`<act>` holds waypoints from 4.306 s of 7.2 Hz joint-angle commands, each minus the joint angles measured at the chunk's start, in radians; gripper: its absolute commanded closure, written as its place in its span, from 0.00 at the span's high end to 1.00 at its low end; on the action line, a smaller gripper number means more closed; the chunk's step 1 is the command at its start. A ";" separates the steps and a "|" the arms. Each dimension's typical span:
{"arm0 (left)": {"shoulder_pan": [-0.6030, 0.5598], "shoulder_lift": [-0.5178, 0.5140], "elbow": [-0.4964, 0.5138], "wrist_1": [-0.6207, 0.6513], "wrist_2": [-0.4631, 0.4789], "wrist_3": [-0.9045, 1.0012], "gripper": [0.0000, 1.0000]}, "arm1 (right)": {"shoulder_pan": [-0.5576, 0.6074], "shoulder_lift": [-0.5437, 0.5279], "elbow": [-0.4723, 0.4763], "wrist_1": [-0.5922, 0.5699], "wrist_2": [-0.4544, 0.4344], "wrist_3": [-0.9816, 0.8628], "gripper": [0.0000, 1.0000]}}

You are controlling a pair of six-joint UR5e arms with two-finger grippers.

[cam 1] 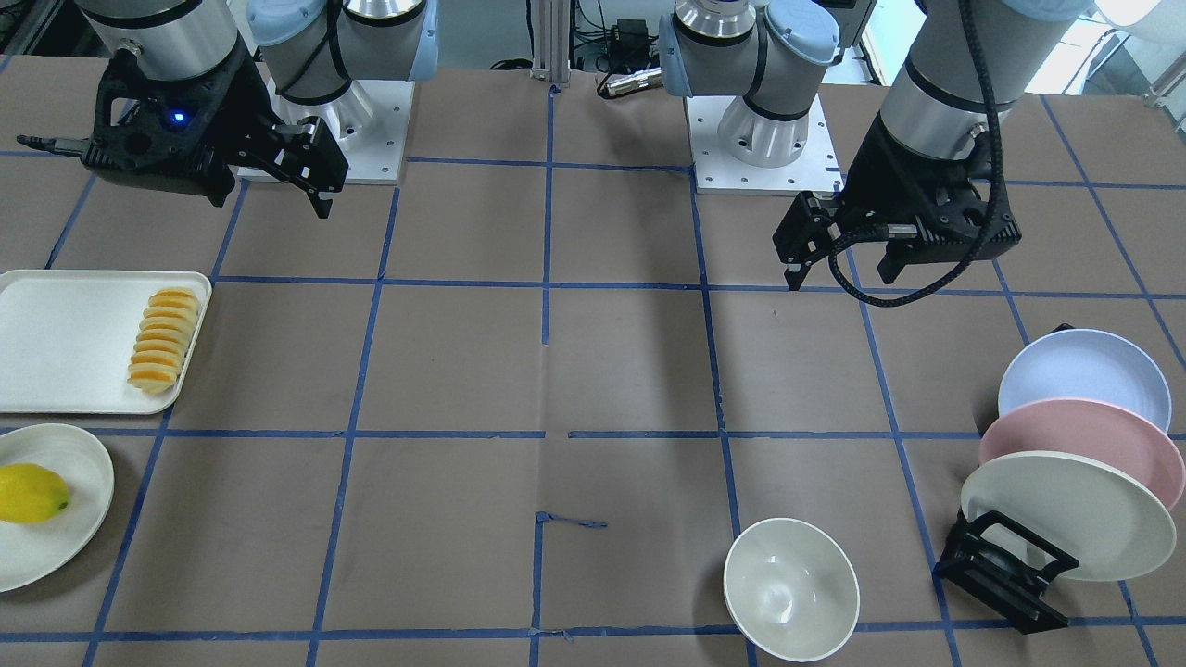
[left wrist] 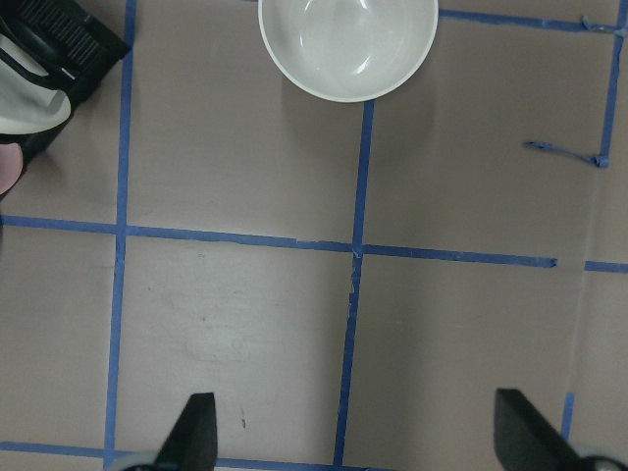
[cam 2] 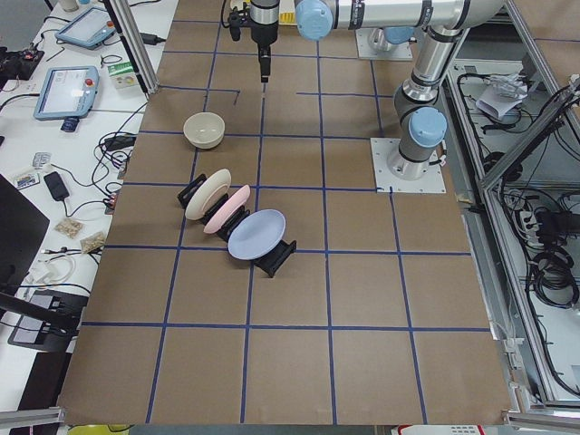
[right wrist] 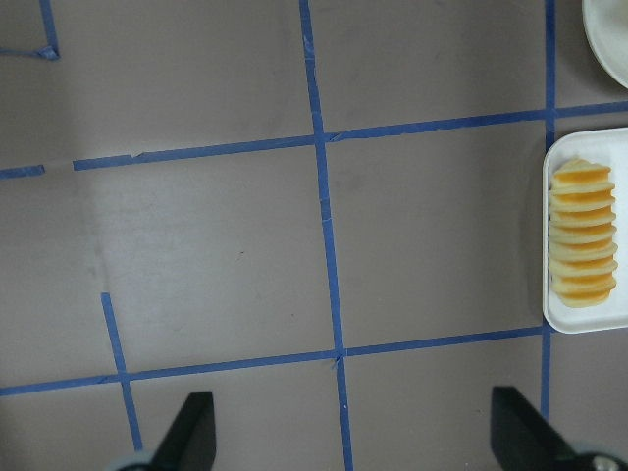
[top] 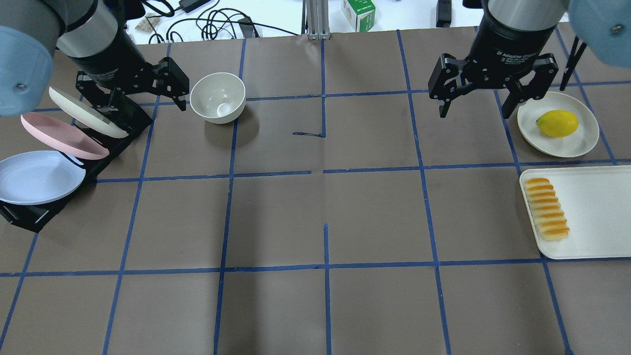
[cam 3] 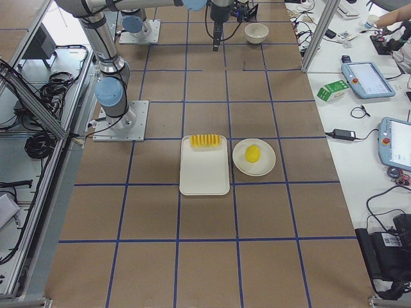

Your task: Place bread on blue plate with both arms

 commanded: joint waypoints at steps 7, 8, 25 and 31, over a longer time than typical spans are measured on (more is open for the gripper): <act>0.013 0.010 -0.009 0.001 0.025 -0.003 1.00 | -0.115 0.009 0.055 -0.024 0.001 -0.163 1.00; 0.050 0.014 -0.017 -0.005 0.045 -0.006 1.00 | -0.199 0.008 0.095 -0.063 -0.001 -0.254 1.00; 0.699 -0.352 -0.101 0.386 0.274 0.000 0.33 | -0.602 0.232 0.612 -0.783 -0.033 -0.713 0.00; 0.700 -0.256 -0.080 0.206 0.295 0.214 0.00 | -0.523 0.135 0.227 -0.277 -0.018 -0.574 0.00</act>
